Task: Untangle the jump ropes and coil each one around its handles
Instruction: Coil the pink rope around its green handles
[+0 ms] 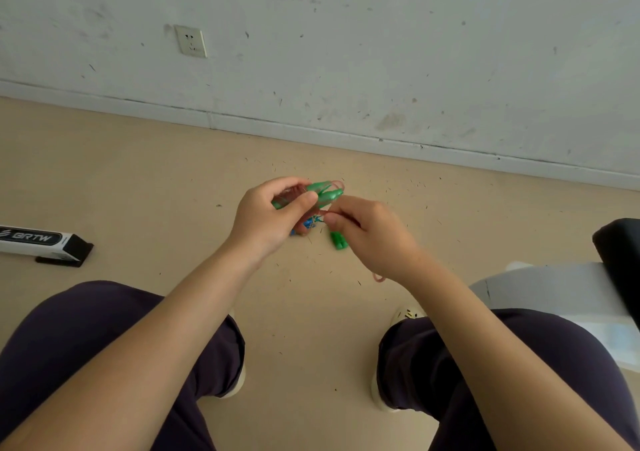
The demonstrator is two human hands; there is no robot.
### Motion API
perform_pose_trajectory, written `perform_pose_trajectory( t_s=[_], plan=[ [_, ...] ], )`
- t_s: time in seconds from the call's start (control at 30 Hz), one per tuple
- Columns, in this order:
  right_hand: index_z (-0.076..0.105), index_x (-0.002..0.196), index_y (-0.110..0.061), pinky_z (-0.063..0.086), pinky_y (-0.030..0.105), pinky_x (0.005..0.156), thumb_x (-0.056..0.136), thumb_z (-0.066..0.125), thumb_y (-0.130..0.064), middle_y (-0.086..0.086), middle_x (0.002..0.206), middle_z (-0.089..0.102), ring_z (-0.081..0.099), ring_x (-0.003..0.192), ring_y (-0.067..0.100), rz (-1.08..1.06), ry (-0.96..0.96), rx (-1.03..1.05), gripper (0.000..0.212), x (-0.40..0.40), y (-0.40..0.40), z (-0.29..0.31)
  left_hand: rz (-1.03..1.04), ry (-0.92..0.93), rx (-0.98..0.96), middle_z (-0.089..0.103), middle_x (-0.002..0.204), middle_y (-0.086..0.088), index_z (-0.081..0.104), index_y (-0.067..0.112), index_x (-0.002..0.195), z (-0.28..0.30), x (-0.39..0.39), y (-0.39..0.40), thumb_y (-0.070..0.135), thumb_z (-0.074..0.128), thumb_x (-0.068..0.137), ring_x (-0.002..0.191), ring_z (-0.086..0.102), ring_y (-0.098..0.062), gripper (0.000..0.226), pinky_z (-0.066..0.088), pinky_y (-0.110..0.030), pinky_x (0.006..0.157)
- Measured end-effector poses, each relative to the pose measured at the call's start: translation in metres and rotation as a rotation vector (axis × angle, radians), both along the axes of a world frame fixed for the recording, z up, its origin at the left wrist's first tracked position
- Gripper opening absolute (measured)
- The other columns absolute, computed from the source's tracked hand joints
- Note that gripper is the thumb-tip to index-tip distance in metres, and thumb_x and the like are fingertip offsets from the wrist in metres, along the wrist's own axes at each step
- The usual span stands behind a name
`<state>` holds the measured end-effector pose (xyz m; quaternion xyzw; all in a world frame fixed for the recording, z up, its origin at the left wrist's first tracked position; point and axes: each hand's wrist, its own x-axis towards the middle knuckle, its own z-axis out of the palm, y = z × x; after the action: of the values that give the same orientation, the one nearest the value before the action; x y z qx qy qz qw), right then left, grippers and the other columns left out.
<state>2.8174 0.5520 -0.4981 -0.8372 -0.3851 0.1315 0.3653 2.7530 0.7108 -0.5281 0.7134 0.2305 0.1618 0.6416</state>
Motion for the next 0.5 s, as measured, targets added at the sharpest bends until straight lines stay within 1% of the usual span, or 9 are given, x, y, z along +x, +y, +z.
perform_pose_trajectory(
  t_s=[0.03, 0.07, 0.13, 0.17, 0.23, 0.33, 0.43, 0.47, 0.5],
  plan=[
    [0.057, 0.074, -0.02, 0.038, 0.014, 0.046, 0.099, 0.054, -0.012, -0.013, 0.058, 0.043, 0.052, 0.051, -0.002, 0.01, -0.008, 0.017, 0.026, 0.002, -0.003, 0.002, -0.038, 0.015, 0.018, 0.069, 0.086, -0.007, 0.072, 0.011, 0.113, 0.001, 0.0, 0.0, 0.013, 0.071, 0.09, 0.051, 0.062, -0.012, 0.022, 0.04, -0.012, 0.043],
    [0.061, 0.078, -0.013, 0.038, 0.011, 0.048, 0.098, 0.055, -0.01, -0.016, 0.059, 0.044, 0.053, 0.054, -0.005, 0.021, -0.039, 0.035, 0.021, 0.004, -0.006, 0.003, -0.082, 0.034, 0.03, 0.07, 0.084, -0.006, 0.073, 0.013, 0.111, 0.002, -0.001, -0.001, 0.013, 0.072, 0.09, 0.053, 0.062, -0.015, 0.021, 0.04, -0.012, 0.044],
    [0.068, 0.083, -0.004, 0.037, 0.008, 0.059, 0.095, 0.061, -0.009, -0.02, 0.065, 0.05, 0.053, 0.064, -0.007, 0.042, -0.155, 0.04, 0.015, 0.011, -0.009, 0.0, -0.178, 0.08, 0.022, 0.07, 0.082, -0.004, 0.074, 0.017, 0.108, 0.005, -0.002, -0.001, 0.014, 0.072, 0.09, 0.055, 0.062, -0.018, 0.018, 0.04, -0.012, 0.045],
    [0.07, 0.084, -0.005, 0.037, 0.007, 0.064, 0.093, 0.064, -0.01, -0.02, 0.068, 0.052, 0.053, 0.068, -0.007, 0.056, -0.195, 0.04, 0.012, 0.014, -0.01, -0.003, -0.221, 0.106, 0.013, 0.069, 0.081, -0.003, 0.074, 0.018, 0.108, 0.006, -0.002, -0.001, 0.015, 0.072, 0.09, 0.056, 0.062, -0.018, 0.018, 0.04, -0.014, 0.046],
    [0.074, 0.083, -0.01, 0.037, 0.007, 0.066, 0.088, 0.069, -0.012, -0.02, 0.07, 0.055, 0.053, 0.071, -0.006, 0.067, -0.225, 0.064, 0.007, 0.017, -0.012, -0.006, -0.295, 0.17, 0.016, 0.07, 0.077, 0.002, 0.074, 0.023, 0.107, 0.007, -0.003, 0.002, 0.02, 0.073, 0.09, 0.059, 0.064, -0.017, 0.018, 0.039, -0.02, 0.05],
    [0.076, 0.08, -0.015, 0.042, 0.014, 0.062, 0.082, 0.077, -0.014, -0.01, 0.072, 0.062, 0.058, 0.071, 0.006, 0.029, -0.144, 0.121, 0.002, 0.019, -0.015, -0.002, -0.401, 0.237, 0.022, 0.073, 0.078, 0.007, 0.072, 0.027, 0.112, 0.009, -0.005, 0.004, 0.025, 0.072, 0.09, 0.065, 0.068, -0.017, 0.023, 0.04, -0.022, 0.054],
    [0.076, 0.079, -0.012, 0.053, 0.032, 0.06, 0.077, 0.081, -0.016, 0.003, 0.078, 0.066, 0.062, 0.068, 0.017, -0.01, -0.004, 0.163, 0.007, 0.019, -0.015, -0.002, -0.483, 0.254, 0.019, 0.075, 0.081, 0.007, 0.07, 0.026, 0.118, 0.012, -0.007, 0.006, 0.024, 0.072, 0.09, 0.067, 0.069, -0.016, 0.028, 0.041, -0.021, 0.054],
    [0.076, 0.08, -0.011, 0.054, 0.035, 0.06, 0.076, 0.082, -0.016, 0.004, 0.08, 0.066, 0.062, 0.07, 0.019, -0.015, 0.039, 0.171, 0.009, 0.018, -0.015, -0.003, -0.505, 0.256, 0.021, 0.075, 0.083, 0.006, 0.069, 0.026, 0.119, 0.013, -0.008, 0.007, 0.024, 0.072, 0.09, 0.069, 0.069, -0.016, 0.029, 0.042, -0.022, 0.055],
    [0.075, 0.08, -0.011, 0.055, 0.034, 0.06, 0.076, 0.082, -0.016, 0.005, 0.082, 0.065, 0.062, 0.071, 0.018, -0.016, 0.075, 0.179, 0.009, 0.018, -0.014, -0.004, -0.53, 0.257, 0.024, 0.076, 0.085, 0.006, 0.069, 0.027, 0.12, 0.015, -0.009, 0.008, 0.024, 0.071, 0.091, 0.07, 0.069, -0.016, 0.03, 0.042, -0.022, 0.057]
  ],
)
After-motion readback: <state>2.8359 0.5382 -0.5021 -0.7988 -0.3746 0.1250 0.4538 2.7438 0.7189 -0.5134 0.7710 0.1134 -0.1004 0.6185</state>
